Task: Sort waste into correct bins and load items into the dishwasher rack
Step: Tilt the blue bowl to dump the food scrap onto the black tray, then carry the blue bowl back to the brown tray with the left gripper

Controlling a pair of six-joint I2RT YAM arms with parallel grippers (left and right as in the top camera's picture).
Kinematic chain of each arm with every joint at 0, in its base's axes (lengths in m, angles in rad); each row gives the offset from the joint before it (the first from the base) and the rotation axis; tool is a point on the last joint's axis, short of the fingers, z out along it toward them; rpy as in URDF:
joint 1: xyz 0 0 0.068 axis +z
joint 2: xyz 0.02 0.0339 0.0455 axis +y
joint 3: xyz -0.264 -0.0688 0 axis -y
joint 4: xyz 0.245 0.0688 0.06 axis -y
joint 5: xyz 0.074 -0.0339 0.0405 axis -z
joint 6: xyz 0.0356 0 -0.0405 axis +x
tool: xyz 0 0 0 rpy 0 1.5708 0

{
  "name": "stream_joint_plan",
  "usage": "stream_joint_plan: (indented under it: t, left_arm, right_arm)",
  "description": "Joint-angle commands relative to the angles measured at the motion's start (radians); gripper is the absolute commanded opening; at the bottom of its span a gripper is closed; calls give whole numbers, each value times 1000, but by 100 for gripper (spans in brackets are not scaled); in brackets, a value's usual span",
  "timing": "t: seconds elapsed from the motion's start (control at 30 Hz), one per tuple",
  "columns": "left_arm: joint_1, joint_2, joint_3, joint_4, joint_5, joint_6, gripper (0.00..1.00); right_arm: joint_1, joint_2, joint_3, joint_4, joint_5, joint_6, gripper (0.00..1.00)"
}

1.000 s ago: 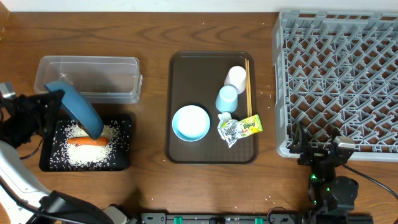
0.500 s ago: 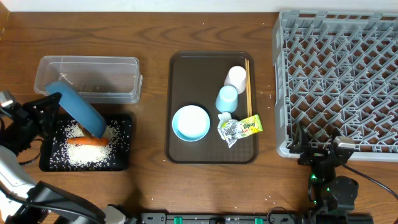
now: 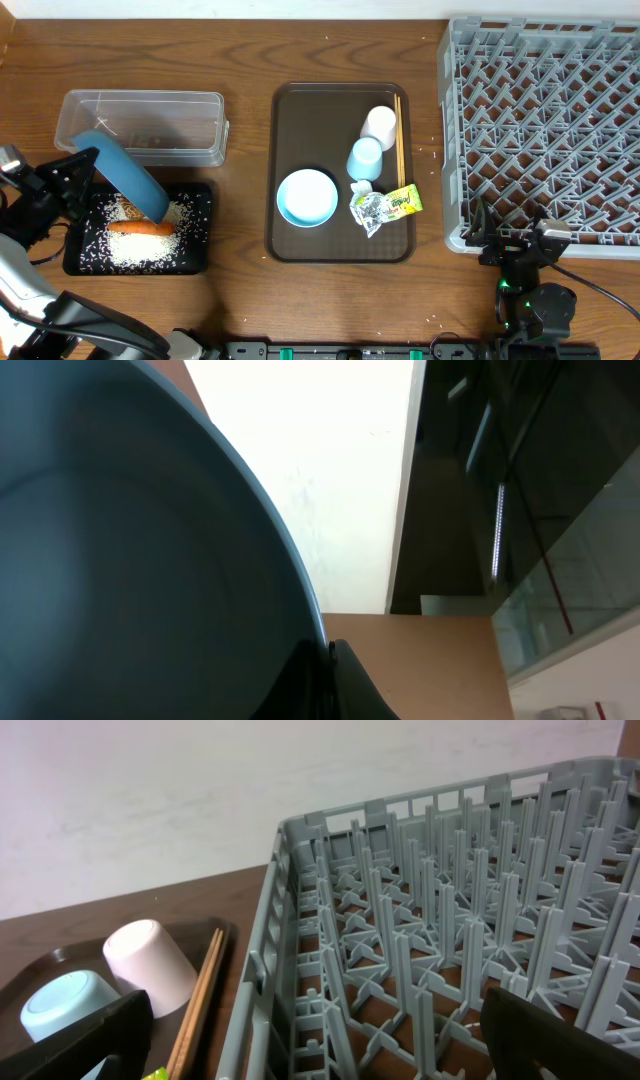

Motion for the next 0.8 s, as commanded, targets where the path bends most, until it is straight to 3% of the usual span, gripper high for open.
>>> stream_joint_plan:
  t: [0.0,0.17,0.43,0.77]
  left_arm:
    - [-27,-46,5,-2,50,21,6]
    - [-132,-155,26,9,9,20,6]
    - [-415,-355,60,75,-276,-35,6]
    - [-899,-397,57,301,-875,-59,6]
  right_arm:
    - [-16,-1,-1,-4,-7,-3,99]
    - [-16,-1,-1,-4,-7,-3,99]
    - [-16,-1,-1,-4,-7,-3,99]
    - [-16,-1,-1,-4,-7,-3,99]
